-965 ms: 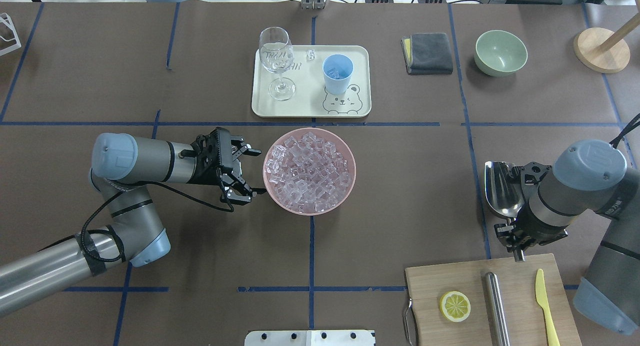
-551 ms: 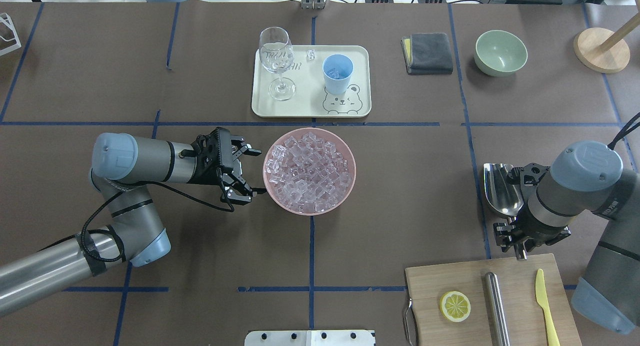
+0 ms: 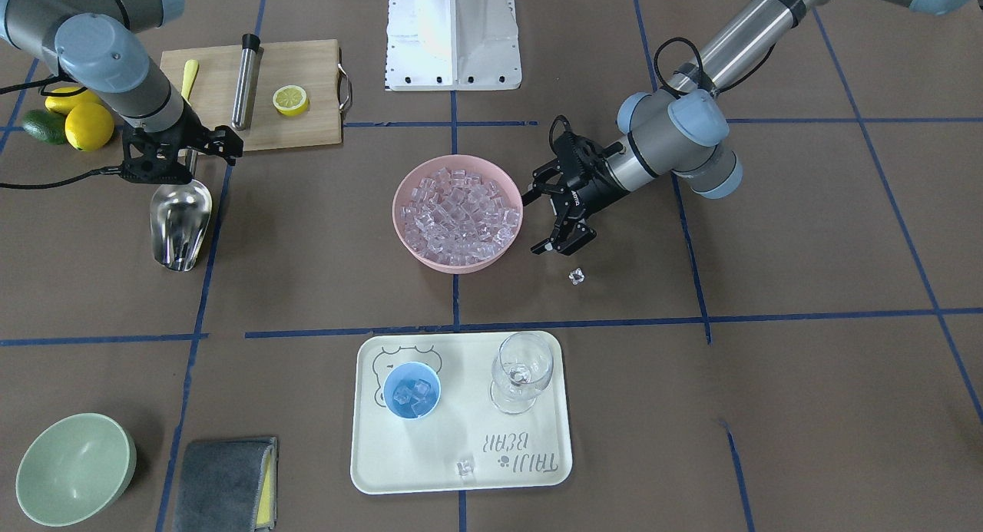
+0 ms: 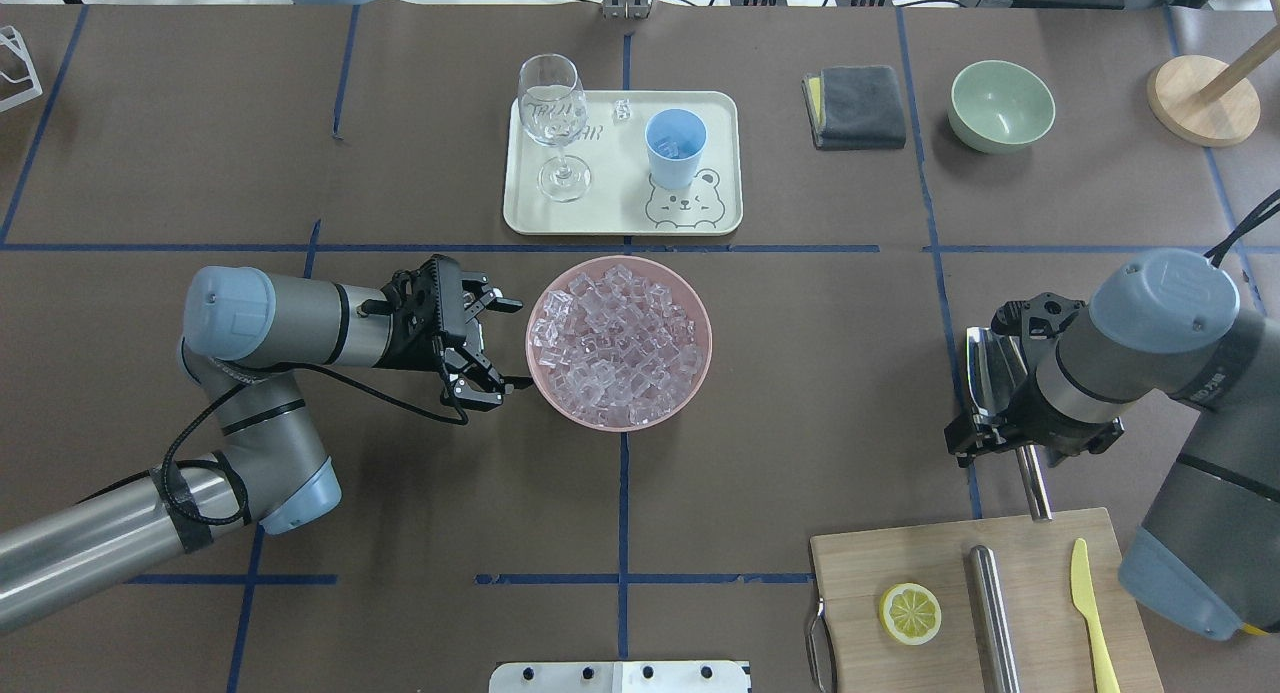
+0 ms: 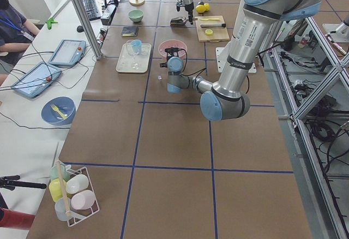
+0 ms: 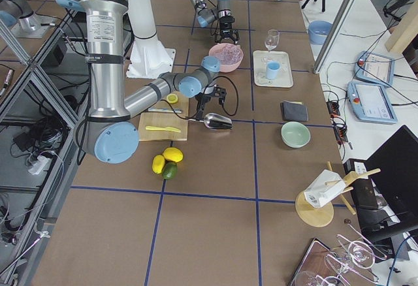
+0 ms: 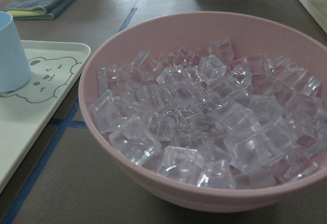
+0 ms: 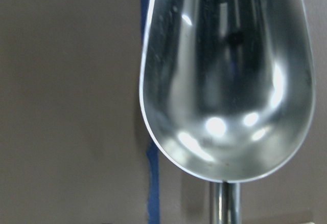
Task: Put ice in cup with scoop
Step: 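Lower the scoop onto the table and open the right gripper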
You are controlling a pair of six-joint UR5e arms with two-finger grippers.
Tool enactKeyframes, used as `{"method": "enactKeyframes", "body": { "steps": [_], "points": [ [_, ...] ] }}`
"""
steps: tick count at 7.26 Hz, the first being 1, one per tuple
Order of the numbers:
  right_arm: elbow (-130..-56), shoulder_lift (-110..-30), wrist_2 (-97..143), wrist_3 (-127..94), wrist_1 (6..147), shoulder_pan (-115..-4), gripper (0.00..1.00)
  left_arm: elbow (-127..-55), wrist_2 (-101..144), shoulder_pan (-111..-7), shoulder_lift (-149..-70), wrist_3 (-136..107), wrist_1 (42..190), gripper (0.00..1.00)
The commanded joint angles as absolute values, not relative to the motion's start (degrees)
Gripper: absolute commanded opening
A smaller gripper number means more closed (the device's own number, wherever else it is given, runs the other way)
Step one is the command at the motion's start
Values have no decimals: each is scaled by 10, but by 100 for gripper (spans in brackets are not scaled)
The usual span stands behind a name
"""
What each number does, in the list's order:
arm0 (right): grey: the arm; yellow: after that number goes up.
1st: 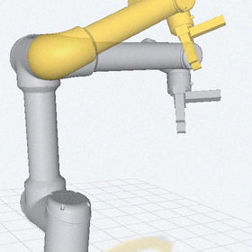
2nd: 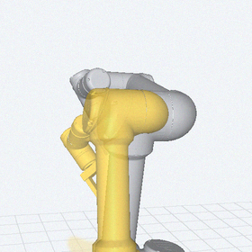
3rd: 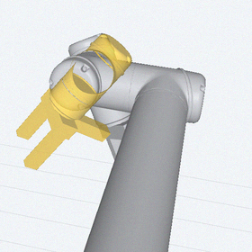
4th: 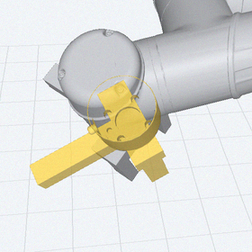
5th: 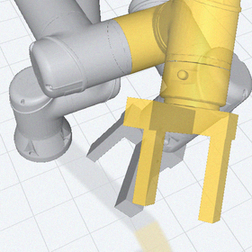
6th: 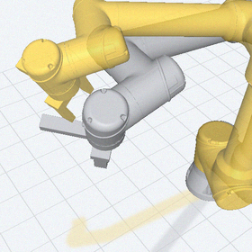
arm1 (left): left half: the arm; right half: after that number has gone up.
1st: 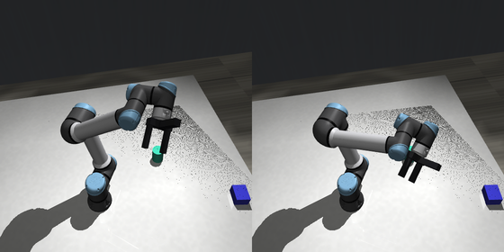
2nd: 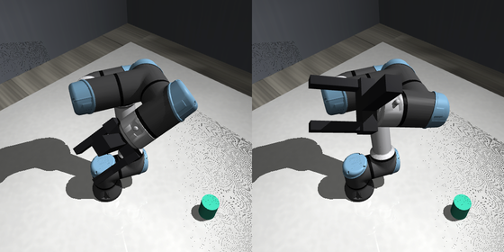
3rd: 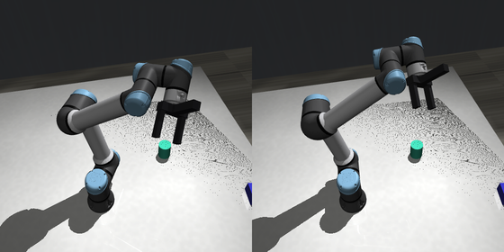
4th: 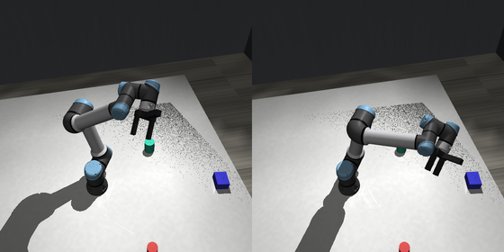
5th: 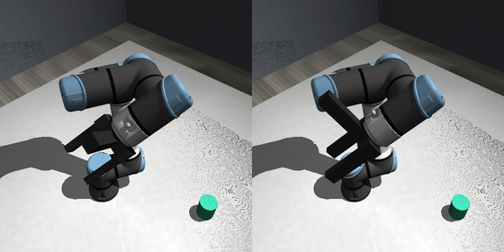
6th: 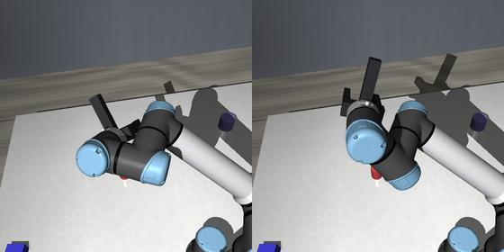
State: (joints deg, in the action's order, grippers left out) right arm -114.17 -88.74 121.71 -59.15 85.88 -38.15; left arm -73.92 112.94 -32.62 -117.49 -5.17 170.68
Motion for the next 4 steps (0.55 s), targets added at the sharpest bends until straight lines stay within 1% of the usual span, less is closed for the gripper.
{"method": "enactKeyframes", "body": {
  "steps": [1,3,4],
  "points": [
    [-1150,-865,1216,-544,861,-456,100,-739,1129,-330,-1174,-52,1707,100],
    [-1143,-869,1224,-375,879,-545,100,-741,1129,-340,-1174,-54,1707,100],
    [-1139,-873,1227,-273,910,-594,100,-742,1130,-346,-1173,-54,1705,100]
  ]
}}
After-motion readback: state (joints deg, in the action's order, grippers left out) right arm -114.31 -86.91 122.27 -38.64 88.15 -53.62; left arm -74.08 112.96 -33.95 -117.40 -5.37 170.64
